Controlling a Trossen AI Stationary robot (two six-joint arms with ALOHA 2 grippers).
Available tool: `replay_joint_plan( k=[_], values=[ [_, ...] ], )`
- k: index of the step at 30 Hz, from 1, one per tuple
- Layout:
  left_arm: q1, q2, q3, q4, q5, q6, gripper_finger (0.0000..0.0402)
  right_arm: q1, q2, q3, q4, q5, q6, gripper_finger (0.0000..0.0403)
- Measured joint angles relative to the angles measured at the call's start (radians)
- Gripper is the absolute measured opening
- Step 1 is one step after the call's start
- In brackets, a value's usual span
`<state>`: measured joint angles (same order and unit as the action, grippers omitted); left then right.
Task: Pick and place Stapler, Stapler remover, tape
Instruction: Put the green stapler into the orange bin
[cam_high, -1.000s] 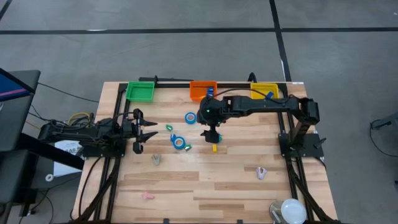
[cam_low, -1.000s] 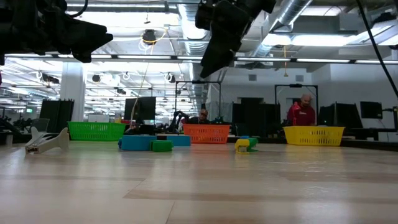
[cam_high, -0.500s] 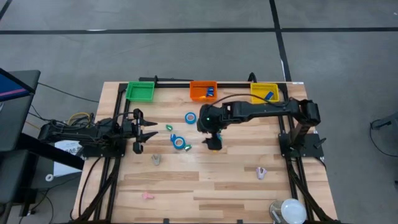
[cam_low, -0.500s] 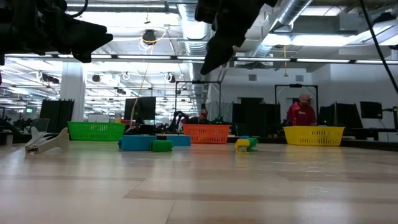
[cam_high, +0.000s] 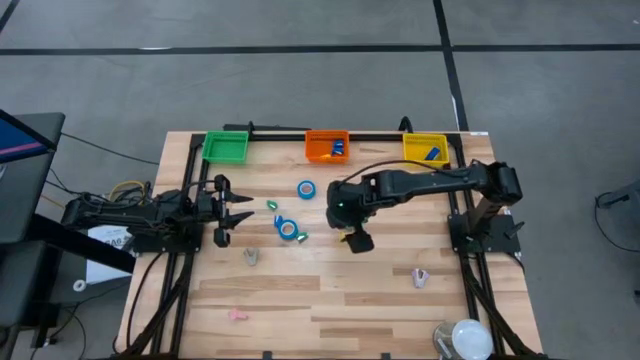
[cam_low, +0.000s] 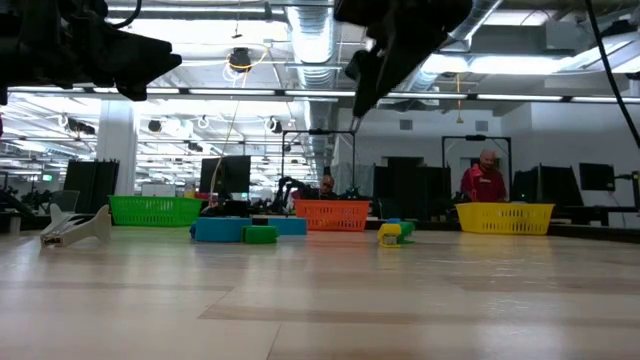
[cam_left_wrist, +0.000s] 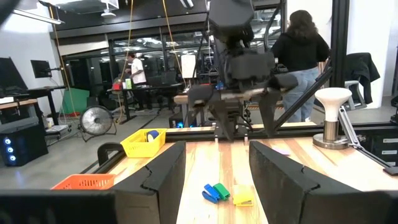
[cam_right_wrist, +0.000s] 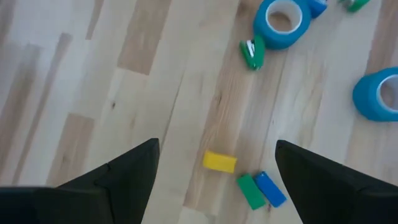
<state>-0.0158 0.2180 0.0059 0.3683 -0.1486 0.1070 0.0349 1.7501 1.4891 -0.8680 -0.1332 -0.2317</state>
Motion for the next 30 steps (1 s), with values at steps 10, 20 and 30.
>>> replay_joint_plan(
  k=[10, 20, 30],
  values=[
    [0.000, 0.000, 0.000, 0.000, 0.000, 0.000, 0.0168, 0.004, -0.033, -0.129, 0.015, 0.001, -0.187, 0.0313],
    [0.000, 0.000, 0.000, 0.000, 0.000, 0.000, 0.0168, -0.012, -0.021, -0.137, 0.046, 0.012, -0.057, 0.0313],
    [0.000, 0.000, 0.000, 0.000, 0.000, 0.000, 0.0168, -0.051, -0.111, -0.134, 0.205, 0.006, 0.218, 0.0313]
  ],
)
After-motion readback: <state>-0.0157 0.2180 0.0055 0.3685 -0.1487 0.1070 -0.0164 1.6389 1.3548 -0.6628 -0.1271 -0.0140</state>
